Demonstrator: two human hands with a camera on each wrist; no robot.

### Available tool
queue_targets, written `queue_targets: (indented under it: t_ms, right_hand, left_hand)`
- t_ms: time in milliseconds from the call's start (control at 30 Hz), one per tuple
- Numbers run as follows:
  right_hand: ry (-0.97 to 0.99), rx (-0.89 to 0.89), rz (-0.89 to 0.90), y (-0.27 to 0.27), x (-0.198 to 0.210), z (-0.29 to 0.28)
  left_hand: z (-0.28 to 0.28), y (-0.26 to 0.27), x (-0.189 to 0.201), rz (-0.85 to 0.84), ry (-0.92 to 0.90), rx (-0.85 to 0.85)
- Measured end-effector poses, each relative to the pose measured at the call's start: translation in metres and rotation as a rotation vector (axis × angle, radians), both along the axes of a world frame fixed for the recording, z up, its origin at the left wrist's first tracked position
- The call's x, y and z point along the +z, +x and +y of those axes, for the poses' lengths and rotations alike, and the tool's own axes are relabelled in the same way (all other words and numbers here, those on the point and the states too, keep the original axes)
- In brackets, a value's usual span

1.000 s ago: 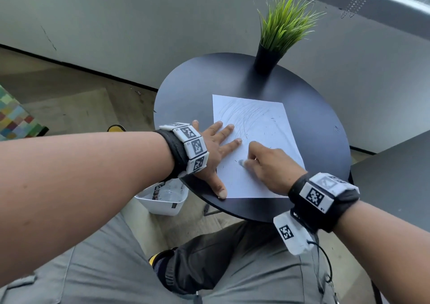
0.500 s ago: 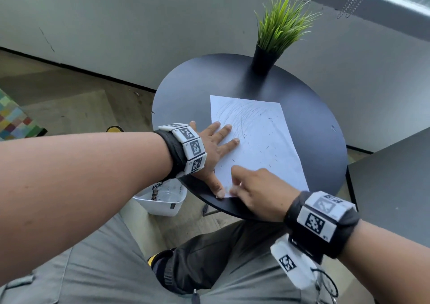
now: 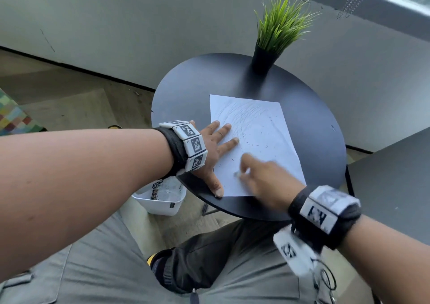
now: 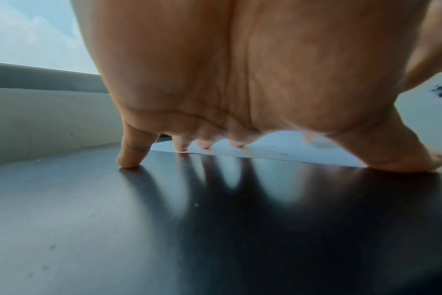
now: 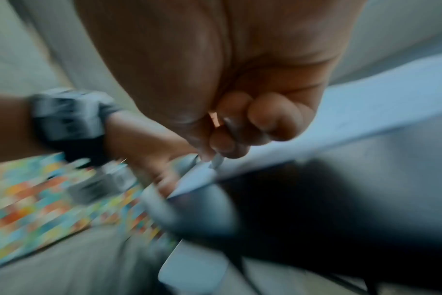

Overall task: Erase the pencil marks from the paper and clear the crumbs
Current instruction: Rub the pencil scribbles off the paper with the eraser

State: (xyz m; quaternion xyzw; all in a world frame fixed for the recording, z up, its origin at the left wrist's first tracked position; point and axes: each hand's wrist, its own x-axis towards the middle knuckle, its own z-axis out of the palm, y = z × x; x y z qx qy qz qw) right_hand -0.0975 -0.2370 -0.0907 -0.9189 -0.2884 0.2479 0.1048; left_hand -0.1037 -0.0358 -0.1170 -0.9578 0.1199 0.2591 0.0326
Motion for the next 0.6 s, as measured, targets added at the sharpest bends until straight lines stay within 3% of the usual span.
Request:
queue_targets:
  t_ms: [67,100,233,400,533,600]
  right_hand:
    - [-0.037,0.162,0.065,-0.024,-0.001,0.004]
    - [-0.051,0.148,0.068,-0.019,0.0,0.002]
    - [-0.022,-0.122,-0.031,0.028,0.004,-0.009]
    - [-0.052,0.148,0.078,-0.01,0.002,-0.003]
    - [-0.019,-0.114,0.017,0.034,0.003,-0.02]
    - [-0.022,-0.129,-0.008,0.042,0.001,-0.024]
  left_hand:
    - [0.0,0.001,0.001,0.01,0.011,-0.007]
    - [0.0,0.002,0.003,0.018,0.014,-0.01]
    - [-0.003,0.002,0.008,0.048,0.019,-0.011]
    - [0.0,0.002,0.015,0.072,0.03,-0.026]
    - [-0.003,0.002,0.022,0.079,0.016,-0.024]
    - [-0.004,0.002,0.023,0.069,-0.002,-0.011]
